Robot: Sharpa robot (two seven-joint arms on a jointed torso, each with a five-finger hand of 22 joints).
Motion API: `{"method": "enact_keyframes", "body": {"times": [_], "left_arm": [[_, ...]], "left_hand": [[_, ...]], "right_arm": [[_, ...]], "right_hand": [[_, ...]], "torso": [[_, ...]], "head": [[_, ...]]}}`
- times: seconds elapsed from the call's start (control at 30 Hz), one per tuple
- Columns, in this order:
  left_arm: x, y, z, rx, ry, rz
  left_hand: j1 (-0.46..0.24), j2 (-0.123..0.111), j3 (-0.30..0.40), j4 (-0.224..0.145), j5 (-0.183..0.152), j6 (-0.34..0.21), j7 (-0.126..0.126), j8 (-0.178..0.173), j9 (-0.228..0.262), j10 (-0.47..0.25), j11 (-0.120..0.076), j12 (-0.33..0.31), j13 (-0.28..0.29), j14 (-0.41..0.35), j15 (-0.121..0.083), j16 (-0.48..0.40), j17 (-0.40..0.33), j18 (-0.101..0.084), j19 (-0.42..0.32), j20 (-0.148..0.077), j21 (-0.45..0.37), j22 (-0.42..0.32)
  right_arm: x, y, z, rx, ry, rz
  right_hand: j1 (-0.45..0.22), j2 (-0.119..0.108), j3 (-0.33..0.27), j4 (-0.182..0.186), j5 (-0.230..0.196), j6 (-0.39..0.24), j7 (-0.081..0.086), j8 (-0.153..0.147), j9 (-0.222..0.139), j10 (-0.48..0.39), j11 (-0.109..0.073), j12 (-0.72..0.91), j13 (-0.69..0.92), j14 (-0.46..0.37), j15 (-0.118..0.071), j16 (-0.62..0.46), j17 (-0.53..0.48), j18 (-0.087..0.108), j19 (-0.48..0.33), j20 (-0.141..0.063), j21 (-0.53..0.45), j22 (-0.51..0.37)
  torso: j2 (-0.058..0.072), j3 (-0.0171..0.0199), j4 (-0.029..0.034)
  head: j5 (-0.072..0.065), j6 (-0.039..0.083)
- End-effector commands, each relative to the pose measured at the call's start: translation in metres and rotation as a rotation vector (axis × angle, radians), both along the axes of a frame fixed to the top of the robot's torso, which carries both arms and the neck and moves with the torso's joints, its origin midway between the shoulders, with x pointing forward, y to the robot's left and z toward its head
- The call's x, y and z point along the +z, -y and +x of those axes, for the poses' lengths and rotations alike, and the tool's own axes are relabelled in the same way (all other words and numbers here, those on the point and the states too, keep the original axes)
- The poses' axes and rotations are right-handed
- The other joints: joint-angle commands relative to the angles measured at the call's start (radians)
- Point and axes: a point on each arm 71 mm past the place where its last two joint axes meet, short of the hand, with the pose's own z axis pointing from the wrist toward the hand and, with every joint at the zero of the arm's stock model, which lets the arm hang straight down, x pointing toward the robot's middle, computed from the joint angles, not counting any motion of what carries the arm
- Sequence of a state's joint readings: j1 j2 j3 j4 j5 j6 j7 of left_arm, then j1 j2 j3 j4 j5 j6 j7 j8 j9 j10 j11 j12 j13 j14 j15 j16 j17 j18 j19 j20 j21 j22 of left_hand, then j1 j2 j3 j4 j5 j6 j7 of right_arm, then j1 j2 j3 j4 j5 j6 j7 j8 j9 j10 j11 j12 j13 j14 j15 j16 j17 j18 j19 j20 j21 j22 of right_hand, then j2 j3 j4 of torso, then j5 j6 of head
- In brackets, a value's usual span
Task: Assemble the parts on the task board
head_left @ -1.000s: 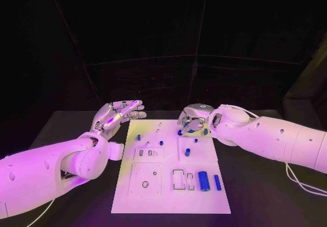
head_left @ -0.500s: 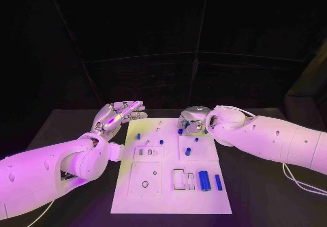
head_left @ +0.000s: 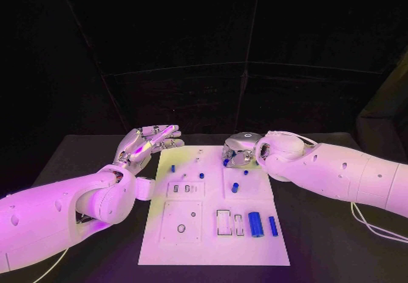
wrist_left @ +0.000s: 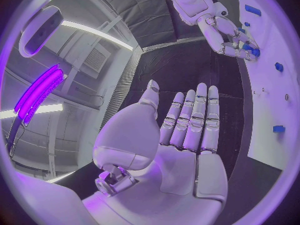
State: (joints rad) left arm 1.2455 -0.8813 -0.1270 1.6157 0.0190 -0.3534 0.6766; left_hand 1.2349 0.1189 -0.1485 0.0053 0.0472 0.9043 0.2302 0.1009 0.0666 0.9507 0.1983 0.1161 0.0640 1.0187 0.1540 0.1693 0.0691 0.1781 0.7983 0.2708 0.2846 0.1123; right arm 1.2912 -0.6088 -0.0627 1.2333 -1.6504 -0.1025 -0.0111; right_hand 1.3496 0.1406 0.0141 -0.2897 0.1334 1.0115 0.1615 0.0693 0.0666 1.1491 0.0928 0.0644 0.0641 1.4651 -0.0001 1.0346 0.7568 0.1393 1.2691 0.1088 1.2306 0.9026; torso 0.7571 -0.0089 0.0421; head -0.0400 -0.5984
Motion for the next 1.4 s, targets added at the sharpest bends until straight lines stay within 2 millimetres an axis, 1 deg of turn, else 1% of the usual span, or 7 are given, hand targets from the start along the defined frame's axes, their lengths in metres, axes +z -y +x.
{"method": "enact_keyframes", "body": {"times": [0.03,0.37,0.57,0.83,1.2,1.3,1.4], "left_arm": [[0.004,0.002,-0.001,-0.013,0.046,-0.020],[0.005,0.002,-0.001,-0.014,0.044,-0.020],[0.005,0.001,0.000,-0.015,0.043,-0.019],[0.005,0.000,0.000,-0.012,0.044,-0.018],[0.005,0.001,0.001,-0.017,0.042,-0.019],[0.005,0.001,0.001,-0.018,0.042,-0.019],[0.005,0.001,0.001,-0.020,0.043,-0.020]], "left_hand": [[0.008,-0.002,-0.001,-0.005,0.005,0.007,0.027,-0.006,-0.001,0.004,0.004,-0.004,-0.001,0.003,0.003,-0.004,-0.001,0.006,0.007,-0.002,0.000,-0.001],[0.010,0.000,0.000,-0.008,0.005,0.007,0.027,-0.007,-0.001,0.004,0.004,-0.006,-0.001,0.003,0.003,-0.006,-0.001,0.006,0.009,-0.002,-0.001,-0.003],[0.010,0.000,0.000,-0.008,0.005,0.007,0.027,-0.007,-0.001,0.004,0.004,-0.006,-0.001,0.003,0.003,-0.006,-0.001,0.006,0.009,-0.002,-0.001,-0.003],[0.012,0.001,0.000,-0.011,0.005,0.008,0.027,-0.009,-0.001,0.004,0.005,-0.008,-0.001,0.004,0.003,-0.007,-0.001,0.006,0.010,-0.002,-0.002,-0.004],[0.013,0.002,0.000,-0.013,0.005,0.008,0.027,-0.009,-0.001,0.004,0.004,-0.009,-0.001,0.005,0.003,-0.008,-0.001,0.006,0.010,-0.002,-0.002,-0.004],[0.013,0.002,0.000,-0.013,0.005,0.008,0.027,-0.009,-0.001,0.004,0.004,-0.009,-0.001,0.005,0.003,-0.008,-0.001,0.006,0.010,-0.002,-0.002,-0.004],[0.013,0.002,0.000,-0.013,0.005,0.008,0.027,-0.009,-0.001,0.004,0.004,-0.009,-0.001,0.005,0.003,-0.008,-0.001,0.006,0.010,-0.002,-0.002,-0.004]], "right_arm": [[0.000,-0.001,0.000,0.002,-0.009,-0.020],[0.000,-0.003,0.001,0.000,-0.006,-0.022],[0.007,-0.005,-0.001,0.014,0.059,0.032],[0.024,-0.009,-0.001,0.006,0.161,0.138],[0.028,-0.025,0.010,-0.014,0.205,0.173],[0.028,-0.031,0.013,-0.013,0.209,0.175],[0.028,-0.037,0.016,-0.011,0.211,0.176]], "right_hand": [[-0.003,0.012,0.018,0.000,-0.006,0.010,0.002,-0.004,-0.001,0.009,0.001,-0.002,-0.001,0.014,0.002,0.014,0.010,-0.019,0.006,-0.002,0.011,0.011],[-0.018,0.006,0.065,0.000,-0.010,0.028,-0.001,-0.002,0.000,0.025,-0.003,0.000,0.000,0.011,0.000,0.054,0.045,-0.023,0.010,-0.002,0.040,0.046],[-0.014,0.009,0.119,-0.001,-0.011,0.058,-0.004,0.004,0.003,0.055,-0.009,0.003,0.002,0.012,-0.004,0.086,0.076,-0.029,0.023,-0.007,0.068,0.088],[-0.041,-0.030,0.211,0.003,-0.017,0.075,-0.003,-0.004,0.002,0.067,-0.008,-0.002,0.000,0.005,-0.004,0.113,0.089,-0.032,0.022,-0.006,0.092,0.114],[-0.067,-0.055,0.271,0.007,-0.024,0.072,-0.001,-0.005,0.001,0.063,-0.007,-0.003,0.000,0.002,-0.001,0.124,0.091,-0.033,0.018,-0.004,0.100,0.122],[-0.075,-0.063,0.289,0.009,-0.026,0.070,0.000,-0.006,0.001,0.061,-0.006,-0.003,0.000,0.001,0.000,0.127,0.091,-0.033,0.017,-0.003,0.102,0.123],[-0.078,-0.066,0.296,0.009,-0.027,0.069,0.001,-0.006,0.001,0.059,-0.005,-0.003,0.000,0.001,0.000,0.128,0.091,-0.033,0.017,-0.003,0.103,0.124]], "torso": [[0.004,0.0010,0.0019],[0.006,0.0023,0.0006],[0.006,0.0021,0.0002],[0.008,0.0017,0.0036],[0.013,0.0003,0.0075],[0.013,0.0019,0.0048],[0.017,0.0011,0.0059]], "head": [[-0.001,-0.001],[-0.002,-0.006],[-0.001,-0.004],[0.002,0.004],[0.007,0.013],[0.013,0.012],[0.013,0.014]]}}
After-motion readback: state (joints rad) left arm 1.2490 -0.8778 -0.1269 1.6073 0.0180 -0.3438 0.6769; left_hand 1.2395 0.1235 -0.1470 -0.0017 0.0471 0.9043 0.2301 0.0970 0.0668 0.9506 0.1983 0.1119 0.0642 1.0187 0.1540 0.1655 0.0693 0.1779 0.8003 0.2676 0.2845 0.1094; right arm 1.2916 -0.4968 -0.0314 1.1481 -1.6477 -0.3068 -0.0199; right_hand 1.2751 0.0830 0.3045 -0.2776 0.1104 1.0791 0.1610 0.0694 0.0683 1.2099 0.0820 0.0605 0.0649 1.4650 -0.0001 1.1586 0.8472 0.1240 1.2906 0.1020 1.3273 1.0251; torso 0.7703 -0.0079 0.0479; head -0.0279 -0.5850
